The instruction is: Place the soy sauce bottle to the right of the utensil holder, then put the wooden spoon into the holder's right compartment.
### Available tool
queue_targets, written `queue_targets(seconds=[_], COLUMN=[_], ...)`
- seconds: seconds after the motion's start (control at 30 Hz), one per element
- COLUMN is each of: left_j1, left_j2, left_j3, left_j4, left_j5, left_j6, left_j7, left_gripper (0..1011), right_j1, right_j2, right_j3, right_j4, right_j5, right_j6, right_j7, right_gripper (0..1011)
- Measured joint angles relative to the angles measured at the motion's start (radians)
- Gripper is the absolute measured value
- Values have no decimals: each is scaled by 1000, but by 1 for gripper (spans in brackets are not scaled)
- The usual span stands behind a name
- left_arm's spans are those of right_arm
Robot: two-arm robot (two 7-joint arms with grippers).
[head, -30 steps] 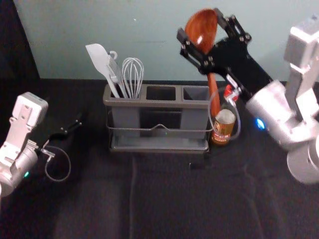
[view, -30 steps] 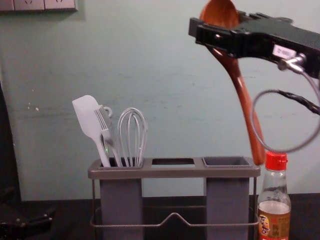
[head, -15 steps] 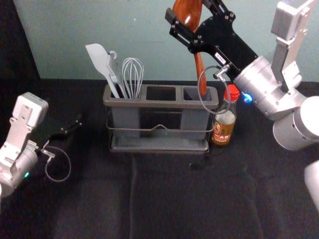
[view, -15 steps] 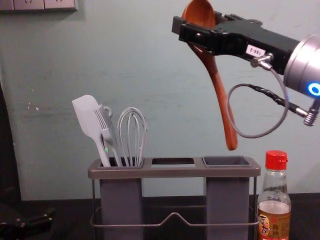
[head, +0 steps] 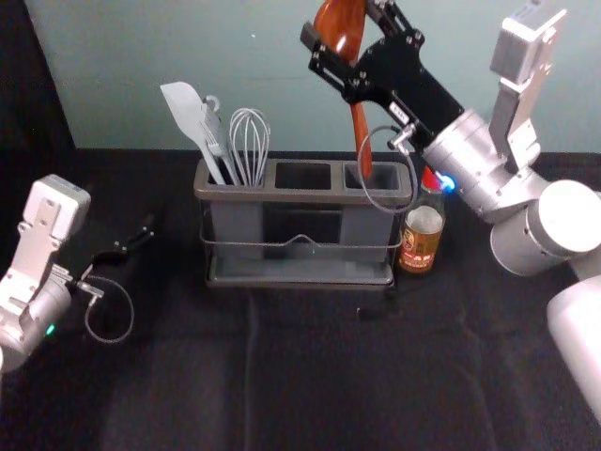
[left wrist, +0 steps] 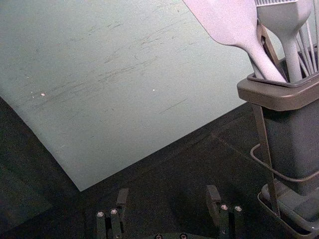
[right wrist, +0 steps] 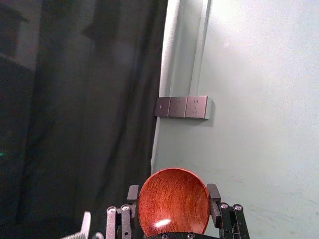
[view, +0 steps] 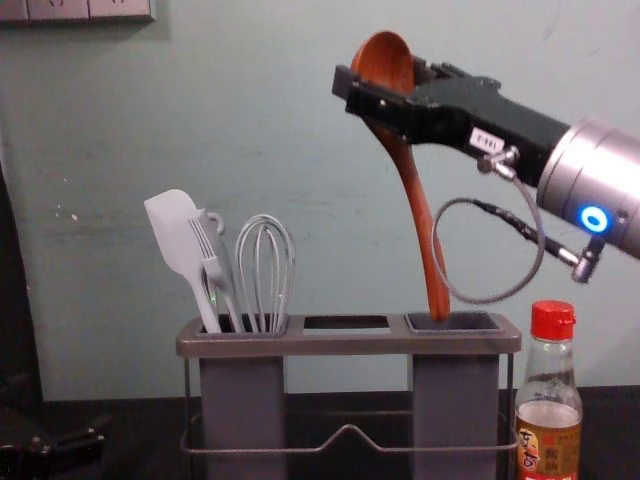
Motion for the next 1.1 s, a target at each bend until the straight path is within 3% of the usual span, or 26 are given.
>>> queue_targets(seconds=[0.37,1.1], left_j1=[0,0], left_j2=[0,0], left_j3=[0,0], left_j4=[0,0], left_j5=[0,0], left_j6=[0,0], left_j7=[0,0], left_gripper=[1000,1000], right_j1=[-11,-71], right_j2=[9,30], right_j3=[-20,-23], right_j4=[95,143], right_j5=[14,6], right_j6=[-117,-156], right_j7=[24,33], right_gripper=[837,838])
